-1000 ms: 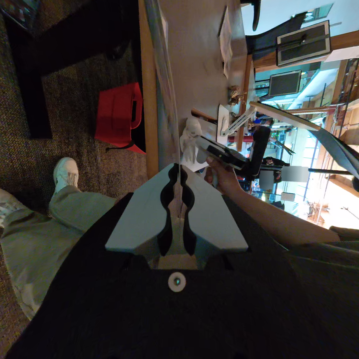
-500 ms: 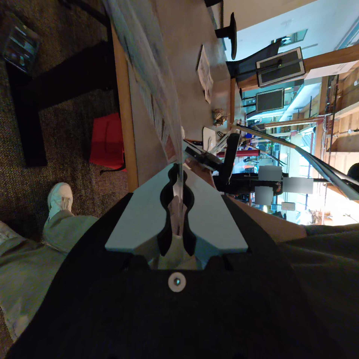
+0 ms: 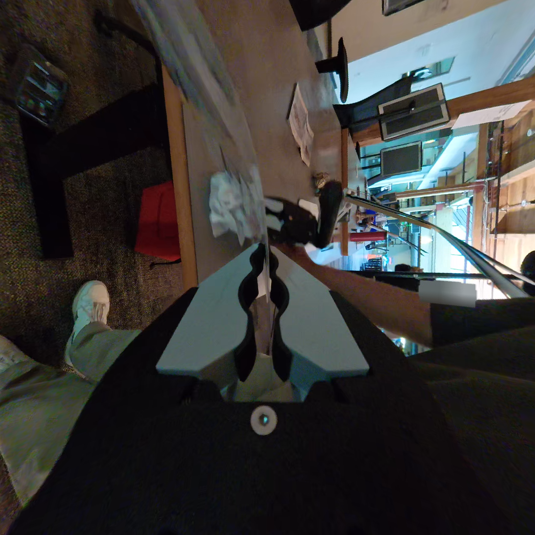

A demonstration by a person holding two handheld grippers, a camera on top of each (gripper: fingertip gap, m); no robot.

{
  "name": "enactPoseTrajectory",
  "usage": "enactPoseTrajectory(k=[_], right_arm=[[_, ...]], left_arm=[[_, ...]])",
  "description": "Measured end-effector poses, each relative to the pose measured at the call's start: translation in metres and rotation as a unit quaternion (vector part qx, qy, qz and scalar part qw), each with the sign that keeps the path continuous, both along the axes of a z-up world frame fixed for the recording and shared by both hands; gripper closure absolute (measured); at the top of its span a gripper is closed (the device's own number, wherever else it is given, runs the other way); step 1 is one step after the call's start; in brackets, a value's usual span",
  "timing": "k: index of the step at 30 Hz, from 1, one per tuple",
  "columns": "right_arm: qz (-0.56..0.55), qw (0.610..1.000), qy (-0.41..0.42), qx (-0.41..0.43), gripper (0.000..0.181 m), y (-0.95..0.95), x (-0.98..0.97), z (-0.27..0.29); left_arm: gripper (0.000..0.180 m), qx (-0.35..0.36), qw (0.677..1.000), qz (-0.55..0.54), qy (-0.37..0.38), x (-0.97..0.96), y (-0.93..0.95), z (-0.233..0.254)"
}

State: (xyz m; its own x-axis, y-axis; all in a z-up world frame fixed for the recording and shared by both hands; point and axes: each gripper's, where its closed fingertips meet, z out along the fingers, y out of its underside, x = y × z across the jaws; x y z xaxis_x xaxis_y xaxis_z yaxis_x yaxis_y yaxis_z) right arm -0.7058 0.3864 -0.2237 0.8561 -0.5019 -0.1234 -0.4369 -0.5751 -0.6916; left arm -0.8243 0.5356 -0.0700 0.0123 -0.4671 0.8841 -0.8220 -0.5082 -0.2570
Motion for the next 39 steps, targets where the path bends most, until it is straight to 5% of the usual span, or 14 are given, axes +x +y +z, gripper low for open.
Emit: enactPoseTrajectory(k=[8,11,14,17,25,31,33,36,39], right_arm=[[-0.186,0.983,0.007,-0.009,0.176,0.008,0.219,-0.002],[-0.011,0.997,0.065,0.042,0.175,0.048,0.140,-0.001],[0.205,0.972,0.105,0.043,0.175,0.056,-0.007,-0.002],[0.258,0.963,0.069,0.025,0.176,0.050,-0.037,-0.003],[-0.078,0.994,0.065,0.029,0.176,0.039,0.187,-0.001],[0.075,0.987,0.135,0.054,0.176,0.021,-0.015,-0.002],[0.108,0.992,0.061,0.015,0.176,-0.006,-0.041,-0.002],[-0.086,0.996,0.013,-0.008,0.176,-0.082,0.043,-0.001],[-0.328,0.945,0.003,-0.002,0.176,-0.177,0.121,-0.001]], left_arm=[[0.180,0.022,0.999,0.028,-0.010,-0.016,0.015,0.024],[0.180,0.013,0.999,0.050,-0.013,-0.019,0.018,0.025],[0.180,-0.001,0.998,0.064,-0.012,-0.022,0.020,0.024],[0.180,-0.007,0.997,0.071,-0.008,-0.027,0.022,0.021],[0.180,0.013,0.998,0.057,-0.003,-0.030,0.020,0.025],[0.180,-0.006,0.998,0.053,-0.024,-0.016,0.018,0.036],[0.180,-0.013,0.998,0.047,-0.025,-0.011,0.016,0.036],[0.180,-0.015,0.999,0.024,-0.024,-0.008,0.008,0.035],[0.180,-0.011,1.000,0.005,-0.027,-0.008,0.001,0.037]])
